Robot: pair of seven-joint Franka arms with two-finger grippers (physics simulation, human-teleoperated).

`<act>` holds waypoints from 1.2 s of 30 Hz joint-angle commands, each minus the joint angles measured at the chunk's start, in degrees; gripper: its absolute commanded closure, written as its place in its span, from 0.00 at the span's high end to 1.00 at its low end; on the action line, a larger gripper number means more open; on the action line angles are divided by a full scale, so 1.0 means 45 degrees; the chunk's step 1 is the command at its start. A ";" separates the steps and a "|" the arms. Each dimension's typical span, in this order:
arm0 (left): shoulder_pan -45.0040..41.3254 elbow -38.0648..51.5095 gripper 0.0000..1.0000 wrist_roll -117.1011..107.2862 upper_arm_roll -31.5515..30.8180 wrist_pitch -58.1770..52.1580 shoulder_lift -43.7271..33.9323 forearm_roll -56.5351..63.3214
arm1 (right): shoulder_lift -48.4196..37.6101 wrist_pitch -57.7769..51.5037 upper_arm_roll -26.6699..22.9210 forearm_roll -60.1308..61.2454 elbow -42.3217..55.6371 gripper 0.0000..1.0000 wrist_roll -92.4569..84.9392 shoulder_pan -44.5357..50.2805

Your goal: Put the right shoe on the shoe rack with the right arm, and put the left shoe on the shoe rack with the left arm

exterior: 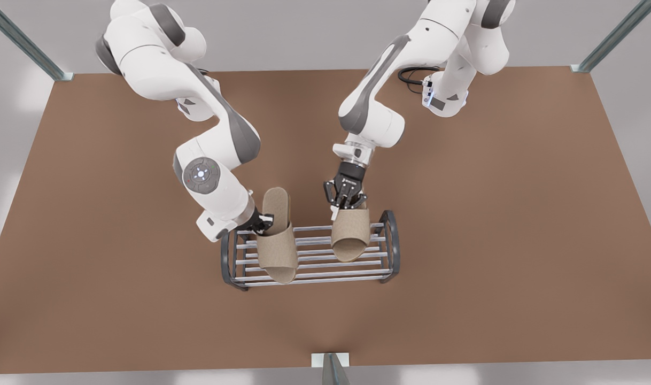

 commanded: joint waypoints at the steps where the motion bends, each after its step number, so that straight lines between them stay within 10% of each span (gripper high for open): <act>1: 0.0153 0.0406 0.21 -0.9497 0.0001 -0.0043 0.0427 -0.0248 | 0.0137 0.0442 0.0007 -0.0424 -0.0012 0.21 0.6844 0.0106; 9: 0.0797 0.1364 0.21 -0.9497 -0.0019 -0.0062 0.2068 -0.0522 | 0.0801 0.1595 0.0007 -0.0795 -0.0539 0.22 0.6805 0.0165; 12: 0.0817 0.1364 0.21 -0.9458 0.0001 -0.0062 0.2342 -0.0464 | 0.0977 0.1712 0.0007 -0.1166 -0.0636 0.43 0.6766 0.0165; 16: 0.0817 0.1364 0.21 -0.9497 0.0000 -0.0043 0.2440 -0.0464 | 0.1075 0.2415 0.0027 -0.1225 -0.0715 1.00 0.6571 0.0107; 18: 0.0817 0.1364 0.38 -0.9439 0.0001 -0.0043 0.2518 -0.0444 | 0.0627 0.0916 0.0183 -0.1049 -0.0657 1.00 0.5379 -0.0186; 19: 0.0817 0.1364 1.00 -0.9342 0.0001 -0.0043 0.2518 -0.0444 | -0.0484 -0.0704 0.0689 -0.0894 -0.0598 1.00 0.5321 -0.0361; 23: 0.0797 0.1344 1.00 -0.9302 -0.0019 -0.0043 0.2596 -0.0464 | -0.4219 -0.6413 0.1609 0.1099 0.0457 1.00 0.2555 -0.2447; 25: 0.0797 0.1344 1.00 -0.9302 0.0000 -0.0043 0.2616 -0.0464 | -0.3242 -0.5185 0.1318 0.0924 0.0262 1.00 -0.2645 -0.5088; 28: 0.0739 0.1325 1.00 -0.9302 0.0001 -0.0043 0.2596 -0.0464 | -0.3398 0.0108 -0.3563 0.0845 -0.4208 1.00 -0.5949 -0.2728; 36: 0.0212 -0.0042 1.00 -0.9302 0.0059 -0.0043 0.1386 -0.0386 | -0.3398 -0.4850 -0.3547 -0.0386 -0.0930 1.00 -0.5851 -0.2842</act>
